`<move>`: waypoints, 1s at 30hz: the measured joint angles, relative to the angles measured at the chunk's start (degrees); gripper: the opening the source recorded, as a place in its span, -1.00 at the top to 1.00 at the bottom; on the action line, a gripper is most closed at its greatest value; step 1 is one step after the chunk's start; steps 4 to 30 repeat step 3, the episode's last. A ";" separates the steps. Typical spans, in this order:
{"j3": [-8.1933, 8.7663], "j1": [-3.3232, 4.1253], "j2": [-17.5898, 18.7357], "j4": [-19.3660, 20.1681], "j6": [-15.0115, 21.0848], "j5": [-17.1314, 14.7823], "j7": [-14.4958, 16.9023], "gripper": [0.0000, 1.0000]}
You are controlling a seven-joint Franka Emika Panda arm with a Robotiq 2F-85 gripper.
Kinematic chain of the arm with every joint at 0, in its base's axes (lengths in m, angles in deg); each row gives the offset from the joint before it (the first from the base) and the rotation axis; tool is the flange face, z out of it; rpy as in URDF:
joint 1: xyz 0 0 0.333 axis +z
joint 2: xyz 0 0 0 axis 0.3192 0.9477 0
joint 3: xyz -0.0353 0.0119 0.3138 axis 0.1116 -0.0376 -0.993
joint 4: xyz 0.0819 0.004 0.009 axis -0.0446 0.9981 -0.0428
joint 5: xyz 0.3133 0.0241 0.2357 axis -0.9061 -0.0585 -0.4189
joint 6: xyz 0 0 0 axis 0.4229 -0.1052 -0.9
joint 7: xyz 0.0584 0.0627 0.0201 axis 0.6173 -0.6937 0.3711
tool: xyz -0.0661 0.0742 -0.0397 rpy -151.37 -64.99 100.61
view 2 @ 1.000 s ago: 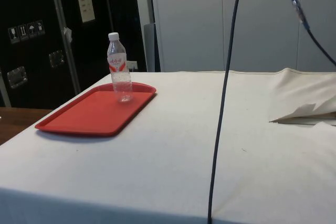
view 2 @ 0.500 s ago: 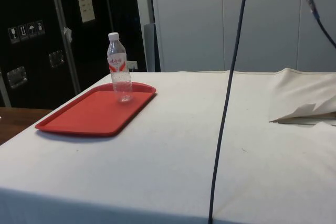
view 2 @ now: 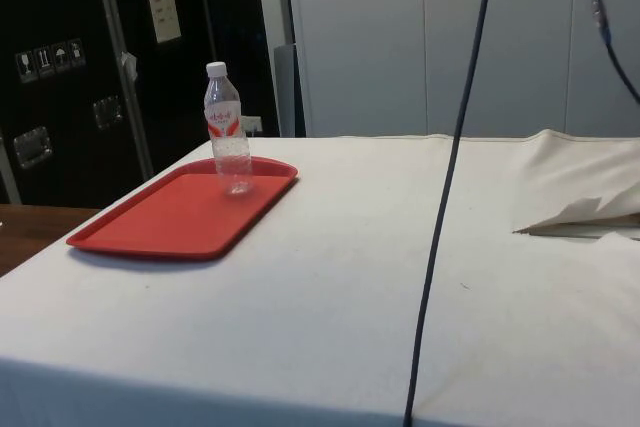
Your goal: Place the bottle upright on the tray.
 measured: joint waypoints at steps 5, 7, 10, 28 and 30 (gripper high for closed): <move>0.00 0.00 -0.34 0.46 0.06 0.06 -0.06 -1.00; 0.00 0.00 -0.34 0.46 0.06 0.06 -0.06 -1.00; 0.00 0.00 -0.34 0.46 0.06 0.06 -0.06 -1.00; 0.00 0.00 -0.34 0.46 0.06 0.06 -0.06 -1.00; 0.00 0.00 -0.34 0.46 0.06 0.06 -0.06 -1.00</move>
